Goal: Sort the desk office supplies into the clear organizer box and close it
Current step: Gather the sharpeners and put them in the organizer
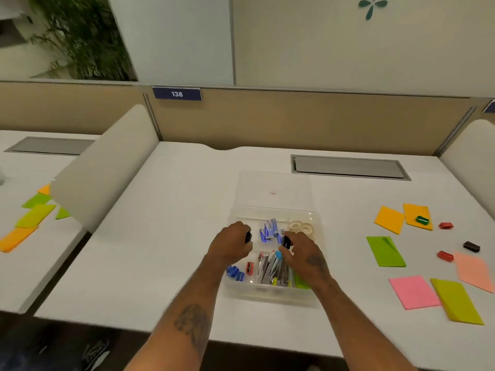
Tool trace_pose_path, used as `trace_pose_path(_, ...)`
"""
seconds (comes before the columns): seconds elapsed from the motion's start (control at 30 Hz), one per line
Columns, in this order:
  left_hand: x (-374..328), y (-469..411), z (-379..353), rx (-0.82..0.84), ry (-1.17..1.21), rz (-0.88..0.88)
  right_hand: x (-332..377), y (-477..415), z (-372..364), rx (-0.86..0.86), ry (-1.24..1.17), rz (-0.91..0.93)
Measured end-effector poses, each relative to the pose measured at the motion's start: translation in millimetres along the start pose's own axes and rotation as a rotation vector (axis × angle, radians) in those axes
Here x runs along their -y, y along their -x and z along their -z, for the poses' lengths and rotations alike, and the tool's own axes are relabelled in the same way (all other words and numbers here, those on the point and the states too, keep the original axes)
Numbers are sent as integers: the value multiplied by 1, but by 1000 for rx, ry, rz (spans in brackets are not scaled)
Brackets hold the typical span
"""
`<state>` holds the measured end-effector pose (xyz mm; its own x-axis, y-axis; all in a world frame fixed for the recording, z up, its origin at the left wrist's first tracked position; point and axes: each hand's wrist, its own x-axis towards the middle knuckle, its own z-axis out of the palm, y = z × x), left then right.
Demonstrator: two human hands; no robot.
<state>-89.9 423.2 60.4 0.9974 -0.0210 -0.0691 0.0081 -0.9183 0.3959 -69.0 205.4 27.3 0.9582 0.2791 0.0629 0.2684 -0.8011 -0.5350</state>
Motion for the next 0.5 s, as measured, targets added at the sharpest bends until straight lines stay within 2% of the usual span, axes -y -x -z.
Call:
trace_pose_path(0.27, 31, 37, -5, 84, -46, 30, 48, 11, -35, 139, 72, 154)
trace_pose_path(0.5, 41, 43, -14, 112, -37, 53, 58, 19, -49, 149, 125, 222)
